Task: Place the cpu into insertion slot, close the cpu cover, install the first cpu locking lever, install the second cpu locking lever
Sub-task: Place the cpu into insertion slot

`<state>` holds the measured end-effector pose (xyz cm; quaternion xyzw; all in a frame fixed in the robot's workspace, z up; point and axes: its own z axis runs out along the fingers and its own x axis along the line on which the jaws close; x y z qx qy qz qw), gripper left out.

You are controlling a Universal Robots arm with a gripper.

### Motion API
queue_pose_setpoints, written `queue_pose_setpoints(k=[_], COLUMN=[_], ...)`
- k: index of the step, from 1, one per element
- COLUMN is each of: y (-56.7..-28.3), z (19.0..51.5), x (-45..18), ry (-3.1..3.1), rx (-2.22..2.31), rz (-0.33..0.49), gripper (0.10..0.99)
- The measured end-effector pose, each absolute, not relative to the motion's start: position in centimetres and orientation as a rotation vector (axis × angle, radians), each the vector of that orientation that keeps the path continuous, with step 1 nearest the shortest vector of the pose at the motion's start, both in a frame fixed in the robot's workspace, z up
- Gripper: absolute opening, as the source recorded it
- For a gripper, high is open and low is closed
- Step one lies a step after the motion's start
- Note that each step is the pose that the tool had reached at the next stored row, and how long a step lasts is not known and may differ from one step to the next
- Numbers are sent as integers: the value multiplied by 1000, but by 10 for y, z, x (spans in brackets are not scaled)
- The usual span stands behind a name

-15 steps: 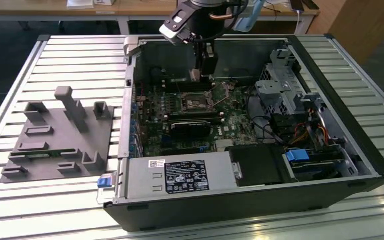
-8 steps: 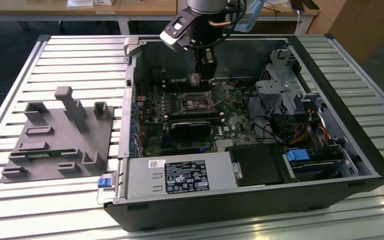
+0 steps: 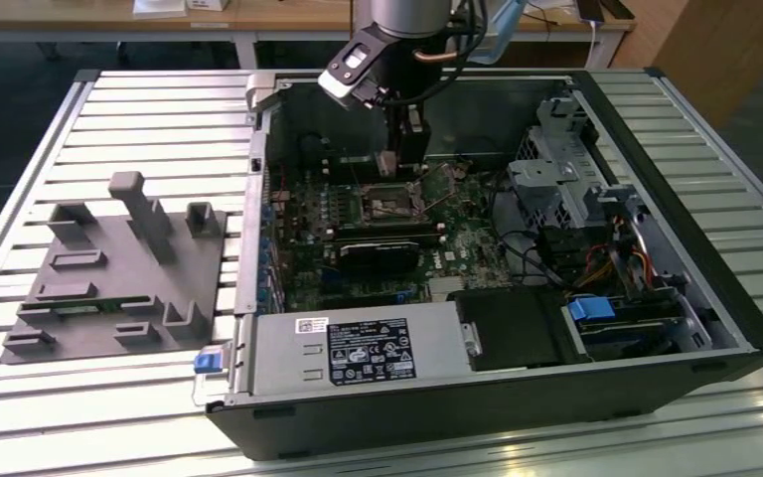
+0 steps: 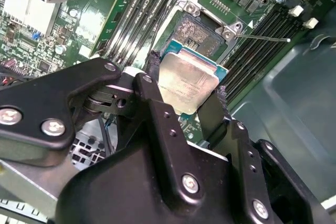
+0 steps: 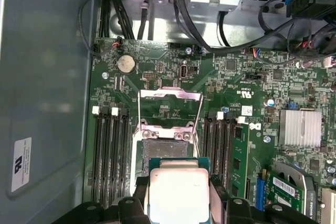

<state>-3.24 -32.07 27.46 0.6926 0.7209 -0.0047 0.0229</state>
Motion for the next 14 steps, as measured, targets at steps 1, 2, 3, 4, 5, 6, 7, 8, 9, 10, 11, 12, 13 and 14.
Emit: queue_pose_setpoints(k=[1, 2, 3, 4, 5, 6, 7, 8, 9, 10, 11, 12, 13, 14], y=[-321, -321, -321, -321, -321, -321, -321, -321, -321, -321, -321, -321, -321, -321], z=[274, 273, 272, 272, 271, 271, 270, 269, 269, 268, 268, 267, 267, 266], x=[-32, -32, -32, -32, -32, -32, -32, -32, -32, -32, -32, -32, -32, -32], ry=[2232, 2232, 2232, 2232, 2232, 2232, 2232, 2232, 2232, 2232, 2232, 2232, 2232, 2232], rx=[2145, 2145, 2145, 2145, 2145, 2145, 2145, 2145, 2145, 2145, 2145, 2145, 2145, 2145], rz=[-14, -15, -15, -15, -15, -15, -15, -15, -15, -15, -15, -15, -15, -15], gripper=[541, 541, 541, 541, 541, 541, 541, 541, 541, 541, 541, 541, 541, 541])
